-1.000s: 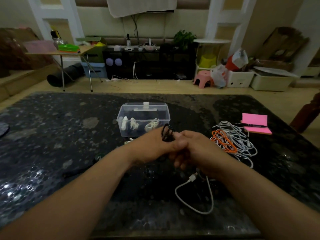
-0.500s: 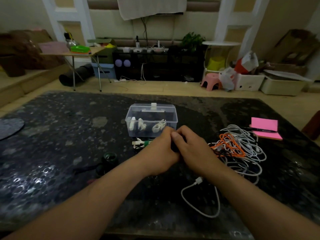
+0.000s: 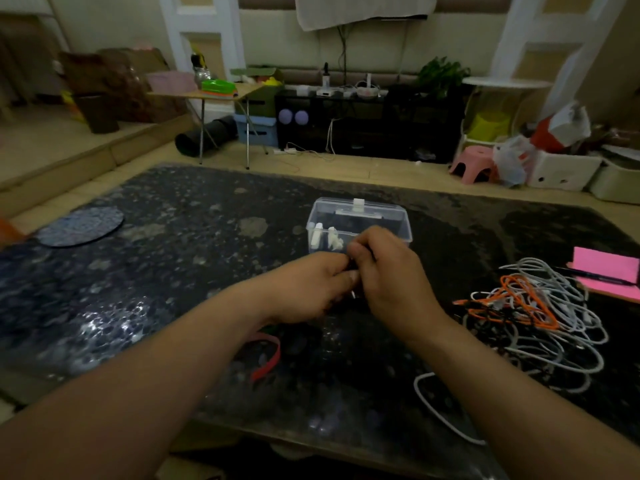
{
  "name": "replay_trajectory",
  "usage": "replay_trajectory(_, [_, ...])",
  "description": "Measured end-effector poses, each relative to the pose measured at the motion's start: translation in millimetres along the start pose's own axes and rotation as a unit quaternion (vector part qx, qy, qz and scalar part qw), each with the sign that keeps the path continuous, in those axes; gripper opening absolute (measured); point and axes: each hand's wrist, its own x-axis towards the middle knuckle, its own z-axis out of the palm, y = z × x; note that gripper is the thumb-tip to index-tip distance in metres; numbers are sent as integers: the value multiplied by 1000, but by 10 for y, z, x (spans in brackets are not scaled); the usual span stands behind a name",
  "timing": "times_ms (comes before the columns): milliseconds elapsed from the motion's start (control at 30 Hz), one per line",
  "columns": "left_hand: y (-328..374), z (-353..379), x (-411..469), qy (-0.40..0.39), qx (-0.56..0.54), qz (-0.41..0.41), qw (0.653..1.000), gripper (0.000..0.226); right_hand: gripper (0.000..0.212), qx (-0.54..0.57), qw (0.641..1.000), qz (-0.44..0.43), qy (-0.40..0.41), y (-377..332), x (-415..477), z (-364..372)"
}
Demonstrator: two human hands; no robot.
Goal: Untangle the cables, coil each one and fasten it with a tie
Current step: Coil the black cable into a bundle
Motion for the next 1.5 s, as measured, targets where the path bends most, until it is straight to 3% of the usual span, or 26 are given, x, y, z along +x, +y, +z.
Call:
replay_trajectory(133, [-83, -232, -60, 100, -21, 0, 995, 34, 18, 165, 979, 119, 6, -182, 173, 117])
replay_trajectory(200, [-137, -409, -103, 159, -88, -31, 983, 32, 21, 179, 971, 161, -4, -141, 225, 179])
replay_trajectory(267, [-215, -585, -162, 201, -128, -58, 969, 30, 16, 117, 978, 168, -52, -25, 229, 251])
replay_trajectory(367, [-328, -683, -222, 233, -153, -57, 959, 31, 6, -45, 982, 109, -150, 166, 132, 414])
replay_trajectory(500, [-380, -626, -178, 237, -126, -44, 962, 34, 8, -187, 957, 5, -223, 198, 24, 645])
replay_trajectory(833, [-410, -685, -195, 210, -137, -8, 968, 36, 10, -239, 935, -72, -251, 212, 91, 740])
replay_trajectory(1000, [-481, -651, -161, 201, -123, -27, 971, 37, 17, -300, 916, -130, -233, 207, 80, 787])
replay_trajectory(1067, [-517, -558, -121, 203, -115, -42, 972, 36, 20, -315, 913, -111, -234, 219, 45, 839])
replay_trajectory(1133, [-570, -430, -74, 206, -100, -63, 972, 34, 19, -278, 934, -59, -218, 217, 21, 853])
replay_trajectory(1233, [-634, -234, 0, 195, -108, -85, 971, 27, 16, -66, 983, 110, -134, 112, 158, 652])
replay_trajectory(1333, [-589, -61, 84, 159, -163, -60, 972, 25, 20, 93, 966, 220, -99, 56, 253, 299])
replay_trajectory(1433, [-423, 80, 127, 129, -206, -20, 970, 21, 24, 217, 936, 262, -88, 55, 110, 77])
replay_trajectory(1500, [-328, 158, 152, 118, -194, -1, 974, 20, 25, 242, 929, 268, -78, 86, 5, 22])
